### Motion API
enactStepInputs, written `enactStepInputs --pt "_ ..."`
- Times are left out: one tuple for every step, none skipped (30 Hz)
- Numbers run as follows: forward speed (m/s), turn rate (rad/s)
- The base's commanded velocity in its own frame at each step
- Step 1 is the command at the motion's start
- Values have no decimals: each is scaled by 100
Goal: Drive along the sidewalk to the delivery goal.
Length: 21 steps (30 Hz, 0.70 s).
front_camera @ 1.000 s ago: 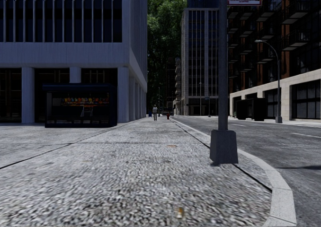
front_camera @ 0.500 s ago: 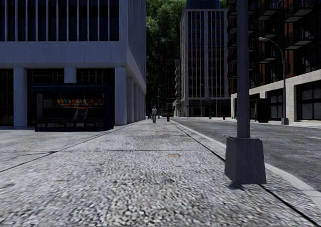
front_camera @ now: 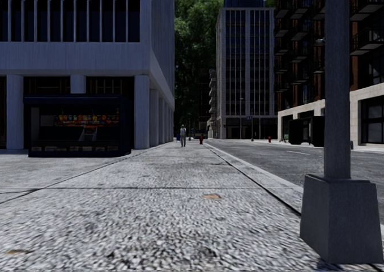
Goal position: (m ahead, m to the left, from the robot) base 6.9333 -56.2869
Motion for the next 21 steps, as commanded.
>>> enactStepInputs --pt "146 0" --pt "146 0" --pt "151 0" --pt "151 0" --pt "200 0" --pt "200 0" --pt "200 0" --pt "200 0" --pt "200 0" --pt "200 0" --pt "200 0" --pt "200 0" --pt "200 0" --pt "200 0" --pt "200 0" --pt "200 0" --pt "200 0" --pt "200 0" --pt "200 0" --pt "200 0" --pt "200 0"
